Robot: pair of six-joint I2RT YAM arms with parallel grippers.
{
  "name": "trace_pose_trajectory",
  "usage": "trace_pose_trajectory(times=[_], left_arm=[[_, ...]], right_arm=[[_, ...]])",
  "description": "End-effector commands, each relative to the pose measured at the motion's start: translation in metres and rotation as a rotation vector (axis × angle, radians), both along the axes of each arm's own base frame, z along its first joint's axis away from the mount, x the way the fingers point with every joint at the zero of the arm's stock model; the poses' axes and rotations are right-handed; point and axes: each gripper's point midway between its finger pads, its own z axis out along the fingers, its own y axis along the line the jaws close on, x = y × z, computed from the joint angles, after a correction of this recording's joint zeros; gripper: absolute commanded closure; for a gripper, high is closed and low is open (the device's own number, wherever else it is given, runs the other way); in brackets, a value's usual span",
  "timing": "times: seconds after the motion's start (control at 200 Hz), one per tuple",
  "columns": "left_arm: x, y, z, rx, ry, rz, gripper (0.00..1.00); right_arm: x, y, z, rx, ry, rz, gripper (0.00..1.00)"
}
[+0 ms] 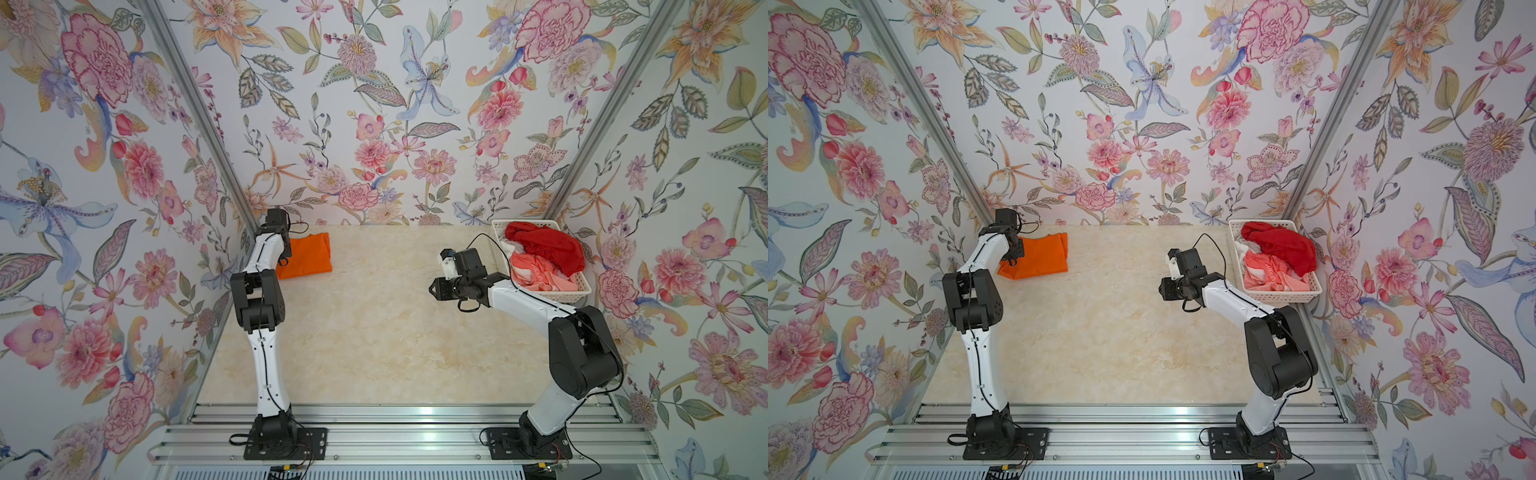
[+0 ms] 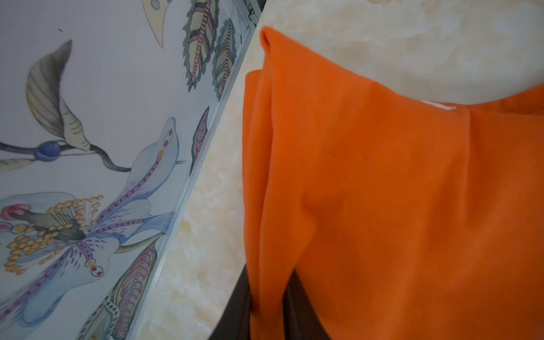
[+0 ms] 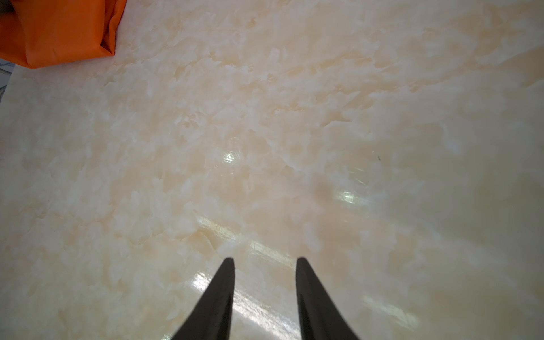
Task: Fold and stack t-shirts
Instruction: Move the bin to the corner of the board, then reset both arms
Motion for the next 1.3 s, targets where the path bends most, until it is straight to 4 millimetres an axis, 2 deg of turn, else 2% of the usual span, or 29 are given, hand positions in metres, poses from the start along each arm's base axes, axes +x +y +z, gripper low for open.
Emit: trace_pose_trajectory(times=[0.0,0.1,0.21,0.27,0.335,0.42,0.53,0.645,0.71,0.77,0.805,0.835,0.89,0.9,0.95,0.955,0.995,1.01,1.055,1.09,1.115,1.14,1.155,1.23,1.295], left_arm=[[0.001,0.025,0.002,0.105,0.026,0.045,0.44],[0.002,0.044,0.007,0.106,-0.012,0.116,0.42],[-0.009,0.066,0.015,0.065,-0.065,0.219,0.24],[-0.013,0.064,0.023,0.036,-0.082,0.223,0.21],[-0.013,0.051,0.036,0.009,-0.097,0.187,0.20],[-0.013,0.022,0.058,-0.008,-0.107,0.099,0.20],[-0.014,-0.034,0.082,-0.073,-0.127,-0.040,0.21],[-0.026,-0.093,0.098,-0.169,-0.160,-0.150,0.27],[-0.033,-0.133,0.110,-0.244,-0.206,-0.245,0.29],[-0.047,-0.165,0.119,-0.241,-0.232,-0.328,0.29],[-0.056,-0.180,0.129,-0.204,-0.260,-0.367,0.29],[-0.068,-0.190,0.128,-0.142,-0.265,-0.392,0.29],[-0.085,-0.206,0.130,-0.012,-0.317,-0.442,0.28],[-0.088,-0.209,0.136,0.006,-0.344,-0.450,0.27],[-0.107,-0.218,0.122,0.064,-0.383,-0.499,0.26],[-0.107,-0.219,0.126,0.065,-0.400,-0.502,0.26],[-0.124,-0.219,0.114,0.061,-0.437,-0.507,0.23],[-0.129,-0.217,0.110,0.051,-0.452,-0.505,0.22],[-0.145,-0.208,0.100,0.047,-0.489,-0.475,0.21],[-0.161,-0.194,0.088,0.070,-0.496,-0.423,0.12],[-0.175,-0.184,0.078,0.096,-0.489,-0.388,0.06],[-0.184,-0.175,0.076,0.122,-0.505,-0.356,0.02],[-0.190,-0.170,0.076,0.137,-0.515,-0.340,0.02],[-0.205,-0.151,0.087,0.141,-0.602,-0.277,0.02],[-0.210,-0.134,0.078,0.080,-0.624,-0.231,0.02]], right_arm=[[0.001,0.006,-0.004,-0.014,0.018,0.002,0.63],[0.000,0.007,-0.005,-0.022,0.020,0.004,0.63],[-0.002,0.005,-0.003,-0.028,0.016,-0.002,0.63],[-0.002,0.004,-0.001,-0.031,0.008,-0.006,0.63],[-0.001,0.003,0.001,-0.029,0.000,-0.009,0.63],[0.000,0.004,0.002,-0.027,-0.004,-0.011,0.63],[-0.001,0.006,0.000,-0.023,-0.002,-0.009,0.63],[-0.001,0.006,0.003,-0.015,-0.018,-0.020,0.62],[-0.001,0.004,0.006,-0.013,-0.038,-0.032,0.62],[0.000,-0.001,0.012,-0.025,-0.070,-0.048,0.61],[0.001,-0.007,0.016,-0.044,-0.091,-0.068,0.61],[0.002,-0.015,0.019,-0.071,-0.113,-0.093,0.60],[0.005,-0.035,0.025,-0.150,-0.179,-0.162,0.60],[0.005,-0.039,0.026,-0.168,-0.196,-0.181,0.60],[0.004,-0.060,0.035,-0.232,-0.287,-0.248,0.60],[0.003,-0.062,0.036,-0.237,-0.297,-0.253,0.60],[0.000,-0.077,0.045,-0.278,-0.388,-0.296,0.60],[-0.001,-0.084,0.049,-0.293,-0.422,-0.319,0.54],[-0.009,-0.105,0.060,-0.331,-0.516,-0.383,0.44],[-0.015,-0.122,0.071,-0.352,-0.586,-0.440,0.35],[-0.019,-0.135,0.077,-0.366,-0.629,-0.484,0.26],[-0.024,-0.147,0.082,-0.374,-0.665,-0.519,0.07],[-0.027,-0.154,0.085,-0.371,-0.686,-0.540,0.01],[-0.033,-0.186,0.077,-0.342,-0.691,-0.586,0.00],[-0.033,-0.216,0.057,-0.336,-0.619,-0.655,0.00]])
